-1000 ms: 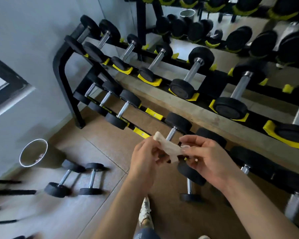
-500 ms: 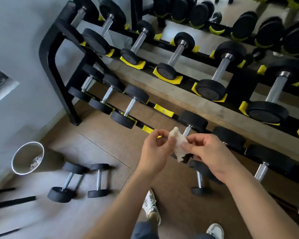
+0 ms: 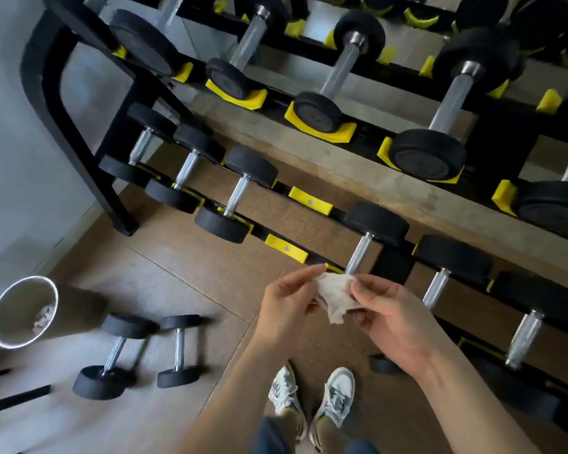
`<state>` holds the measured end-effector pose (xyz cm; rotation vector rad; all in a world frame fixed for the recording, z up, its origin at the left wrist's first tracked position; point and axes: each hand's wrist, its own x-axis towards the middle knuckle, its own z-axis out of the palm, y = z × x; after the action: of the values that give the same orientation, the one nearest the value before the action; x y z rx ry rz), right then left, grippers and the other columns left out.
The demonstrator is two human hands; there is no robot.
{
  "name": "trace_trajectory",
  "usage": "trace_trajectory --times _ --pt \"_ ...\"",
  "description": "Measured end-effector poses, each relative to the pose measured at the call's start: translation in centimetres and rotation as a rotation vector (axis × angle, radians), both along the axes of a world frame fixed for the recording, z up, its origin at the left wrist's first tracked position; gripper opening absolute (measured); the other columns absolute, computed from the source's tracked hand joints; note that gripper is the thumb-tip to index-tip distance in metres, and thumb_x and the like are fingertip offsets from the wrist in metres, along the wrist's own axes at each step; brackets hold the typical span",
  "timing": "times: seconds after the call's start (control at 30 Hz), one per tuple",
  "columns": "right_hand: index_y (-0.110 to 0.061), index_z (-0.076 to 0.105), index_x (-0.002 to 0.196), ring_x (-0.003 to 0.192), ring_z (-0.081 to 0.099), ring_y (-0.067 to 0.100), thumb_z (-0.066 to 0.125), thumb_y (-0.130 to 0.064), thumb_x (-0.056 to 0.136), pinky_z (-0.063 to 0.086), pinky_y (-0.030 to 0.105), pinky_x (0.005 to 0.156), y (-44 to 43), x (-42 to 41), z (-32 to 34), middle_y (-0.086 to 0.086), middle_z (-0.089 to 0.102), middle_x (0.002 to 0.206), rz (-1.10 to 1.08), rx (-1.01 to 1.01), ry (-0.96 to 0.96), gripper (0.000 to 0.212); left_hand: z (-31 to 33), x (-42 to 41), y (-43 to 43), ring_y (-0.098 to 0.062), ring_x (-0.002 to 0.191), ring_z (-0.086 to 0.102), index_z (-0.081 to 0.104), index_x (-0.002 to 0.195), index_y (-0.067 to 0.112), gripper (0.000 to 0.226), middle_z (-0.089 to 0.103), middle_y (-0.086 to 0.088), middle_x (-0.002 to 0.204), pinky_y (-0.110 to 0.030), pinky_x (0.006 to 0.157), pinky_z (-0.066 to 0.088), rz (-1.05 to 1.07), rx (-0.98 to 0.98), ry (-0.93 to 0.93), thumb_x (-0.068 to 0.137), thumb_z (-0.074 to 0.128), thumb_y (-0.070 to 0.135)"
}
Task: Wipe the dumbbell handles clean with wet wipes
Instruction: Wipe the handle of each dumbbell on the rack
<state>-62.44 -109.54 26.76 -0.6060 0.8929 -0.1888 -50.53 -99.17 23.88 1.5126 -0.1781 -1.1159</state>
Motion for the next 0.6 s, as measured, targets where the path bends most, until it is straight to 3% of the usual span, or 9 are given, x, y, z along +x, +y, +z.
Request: trace_trajectory --times 0.07,0.17,0.27,0.33,0.4,0.5,0.6 --pt "0.011 0.061 0.113 0.089 0.062 0.028 0.061 -0.009 0.079 0.05 0.029 0.078 -0.7 -0.4 -2.2 0.025 0.066 0.099 0.005 -0.055 0.029 0.039 -2.7 0.1 -0.4 -0.023 0.085 0.066 0.074 0.105 0.012 0.024 0.073 -0.019 0.099 -0.044 0.088 0.053 -0.137 0.038 -0.031 0.084 0.064 0.012" --pt "0.003 0.064 0.112 0.079 0.064 0.019 0.06 -0.008 0.077 0.052 0.024 0.069 -1.1 -0.8 -5.9 0.014 0.069 0.092 -0.136 0.003 0.044 0.037 -6.1 -0.3 -1.1 -0.023 0.081 0.06 0.076 0.1 0.016 0.016 0.071 -0.026 0.094 -0.04 0.084 0.048 -0.289 0.037 -0.012 0.086 0.068 0.013" --pt "-0.007 0.07 0.099 0.076 0.063 0.02 0.059 -0.011 0.078 0.048 0.031 0.063 -1.0 -0.4 -9.4 0.013 0.07 0.104 -0.211 0.055 0.043 0.023 -9.7 -0.4 -2.1 -0.02 0.075 0.056 0.079 0.089 0.029 0.016 0.07 -0.01 0.077 -0.037 0.075 0.044 -0.418 0.039 -0.011 0.077 0.073 0.038" --pt "-0.009 0.07 0.09 0.07 0.06 0.02 0.06 -0.013 0.079 0.039 0.029 0.058 -1.2 0.2 -11.7 0.013 0.069 0.092 -0.273 0.037 0.084 0.015 -12.3 0.0 -3.2 -0.009 0.069 0.058 0.078 0.078 0.036 0.017 0.07 0.005 0.072 -0.031 0.07 0.045 -0.444 0.1 -0.108 0.068 0.075 0.05" --pt "-0.01 0.07 0.085 0.064 0.055 0.019 0.061 -0.013 0.081 0.034 0.027 0.054 -1.8 1.0 -14.0 0.012 0.061 0.077 -0.346 0.008 0.114 0.011 -14.9 0.8 -4.4 -0.003 0.068 0.061 0.079 0.076 0.029 0.021 0.071 0.008 0.072 -0.027 0.069 0.046 -0.43 0.114 -0.188 0.068 0.079 0.048" --pt "-0.007 0.07 0.087 0.061 0.056 0.017 0.059 -0.007 0.086 0.038 0.023 0.052 -2.7 2.0 -17.2 0.011 0.061 0.073 -0.416 -0.052 0.159 0.011 -18.1 2.1 -6.0 -0.013 0.071 0.068 0.077 0.08 0.024 0.027 0.074 0.003 0.074 -0.036 0.071 0.055 -0.591 0.056 -0.307 0.079 0.068 0.049" --pt "-0.012 0.072 0.097 0.078 0.062 0.019 0.06 -0.004 0.09 0.045 0.026 0.067 -4.1 2.5 -21.0 0.009 0.069 0.087 -0.393 -0.214 0.304 0.016 -22.1 3.3 -7.7 -0.021 0.075 0.07 0.07 0.09 0.028 0.022 0.073 0.003 0.076 -0.044 0.07 0.056 -0.668 0.029 -0.468 0.077 0.06 0.043"
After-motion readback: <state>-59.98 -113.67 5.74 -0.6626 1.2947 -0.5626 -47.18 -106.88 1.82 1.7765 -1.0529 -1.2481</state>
